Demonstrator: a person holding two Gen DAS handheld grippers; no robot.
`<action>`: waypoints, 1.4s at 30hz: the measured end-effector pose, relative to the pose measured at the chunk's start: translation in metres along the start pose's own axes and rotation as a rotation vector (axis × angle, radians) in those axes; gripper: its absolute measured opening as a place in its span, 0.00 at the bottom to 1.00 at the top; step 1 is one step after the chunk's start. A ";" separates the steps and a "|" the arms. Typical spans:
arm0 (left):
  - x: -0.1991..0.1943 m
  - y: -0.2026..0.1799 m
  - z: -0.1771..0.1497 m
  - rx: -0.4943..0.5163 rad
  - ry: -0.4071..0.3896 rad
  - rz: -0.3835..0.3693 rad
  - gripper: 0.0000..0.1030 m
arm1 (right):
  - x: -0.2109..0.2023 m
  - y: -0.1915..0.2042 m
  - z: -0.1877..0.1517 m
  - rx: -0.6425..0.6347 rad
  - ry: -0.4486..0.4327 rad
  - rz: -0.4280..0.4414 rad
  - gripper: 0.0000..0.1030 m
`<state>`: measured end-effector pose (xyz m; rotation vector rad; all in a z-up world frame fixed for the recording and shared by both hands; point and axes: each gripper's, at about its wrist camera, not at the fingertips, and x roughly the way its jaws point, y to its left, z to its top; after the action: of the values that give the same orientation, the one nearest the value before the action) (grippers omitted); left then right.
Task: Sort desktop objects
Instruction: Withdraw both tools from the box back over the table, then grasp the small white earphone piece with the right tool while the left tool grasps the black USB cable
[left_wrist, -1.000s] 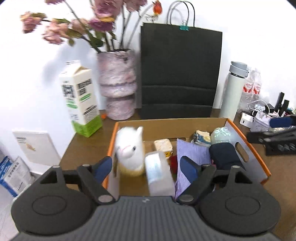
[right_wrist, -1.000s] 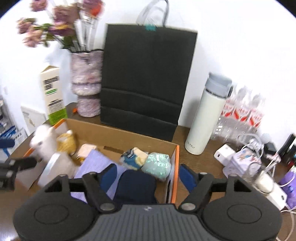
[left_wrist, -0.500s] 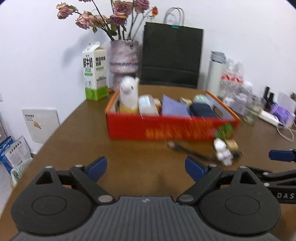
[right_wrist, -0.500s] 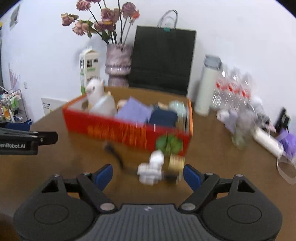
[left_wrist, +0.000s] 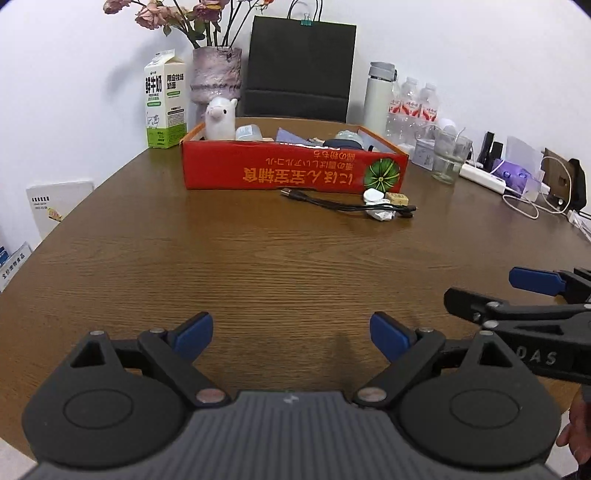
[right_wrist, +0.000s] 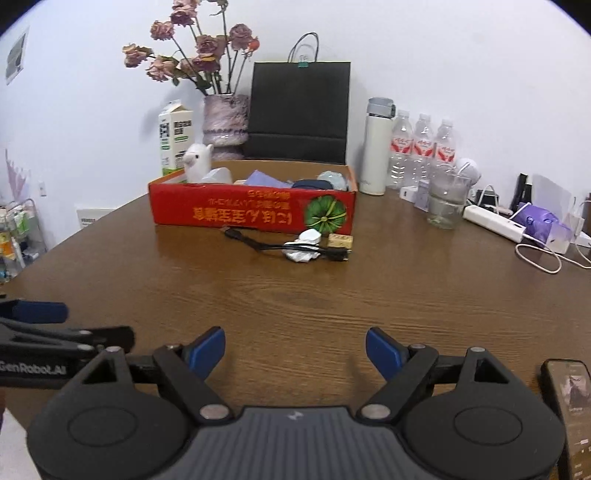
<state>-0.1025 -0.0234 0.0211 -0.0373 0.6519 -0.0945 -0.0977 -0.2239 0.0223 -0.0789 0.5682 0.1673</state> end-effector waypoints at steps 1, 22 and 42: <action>0.000 -0.001 0.000 0.000 0.001 0.002 0.91 | 0.001 0.002 0.001 -0.008 0.008 -0.008 0.80; 0.019 -0.004 0.005 0.019 0.046 0.026 0.90 | 0.022 -0.002 0.000 -0.004 0.068 0.005 0.80; 0.107 0.000 0.098 0.007 0.029 -0.087 0.67 | 0.137 -0.045 0.097 0.063 0.024 0.105 0.49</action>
<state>0.0418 -0.0339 0.0343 -0.0574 0.6784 -0.1814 0.0753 -0.2376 0.0310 0.0099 0.6015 0.2502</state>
